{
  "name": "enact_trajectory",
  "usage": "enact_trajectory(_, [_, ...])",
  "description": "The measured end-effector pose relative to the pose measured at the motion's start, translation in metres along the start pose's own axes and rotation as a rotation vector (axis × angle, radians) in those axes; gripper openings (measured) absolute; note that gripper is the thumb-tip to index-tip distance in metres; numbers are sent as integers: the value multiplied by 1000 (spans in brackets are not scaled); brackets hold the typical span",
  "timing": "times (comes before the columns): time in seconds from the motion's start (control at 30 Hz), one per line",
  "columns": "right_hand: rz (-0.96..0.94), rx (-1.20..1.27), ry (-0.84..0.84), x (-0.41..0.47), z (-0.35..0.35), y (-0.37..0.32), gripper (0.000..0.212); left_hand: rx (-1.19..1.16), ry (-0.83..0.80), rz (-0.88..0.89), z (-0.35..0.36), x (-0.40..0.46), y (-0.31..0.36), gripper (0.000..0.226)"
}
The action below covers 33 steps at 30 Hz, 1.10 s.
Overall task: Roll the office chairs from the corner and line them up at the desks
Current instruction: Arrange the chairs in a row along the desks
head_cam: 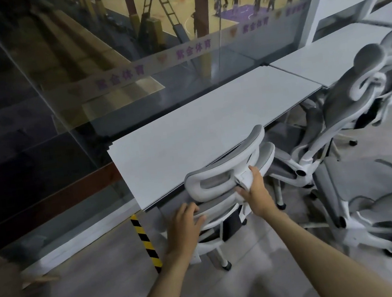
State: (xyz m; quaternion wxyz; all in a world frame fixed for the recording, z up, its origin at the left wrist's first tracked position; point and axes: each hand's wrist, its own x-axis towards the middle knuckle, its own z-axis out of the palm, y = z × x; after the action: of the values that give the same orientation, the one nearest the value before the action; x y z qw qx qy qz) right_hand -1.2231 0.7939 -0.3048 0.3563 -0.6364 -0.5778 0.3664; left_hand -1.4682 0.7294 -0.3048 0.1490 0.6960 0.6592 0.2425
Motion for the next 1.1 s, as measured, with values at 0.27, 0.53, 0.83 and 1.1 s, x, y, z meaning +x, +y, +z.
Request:
enact_trajectory(0.27, [-5, -154, 13, -42, -81, 23, 75, -114, -60, 389, 21, 31, 106, 8])
enact_trajectory(0.53, [334, -240, 419, -55, -227, 102, 38, -227, -245, 568, 98, 70, 236, 7])
enact_trajectory(0.83, [662, 154, 779, -50, -361, 207, 39, -153, -577, 694, 216, 111, 395, 19])
enact_trajectory(1.1, [714, 734, 1187, -43, -418, 279, 90, -23, -897, 785, 299, 129, 508, 49])
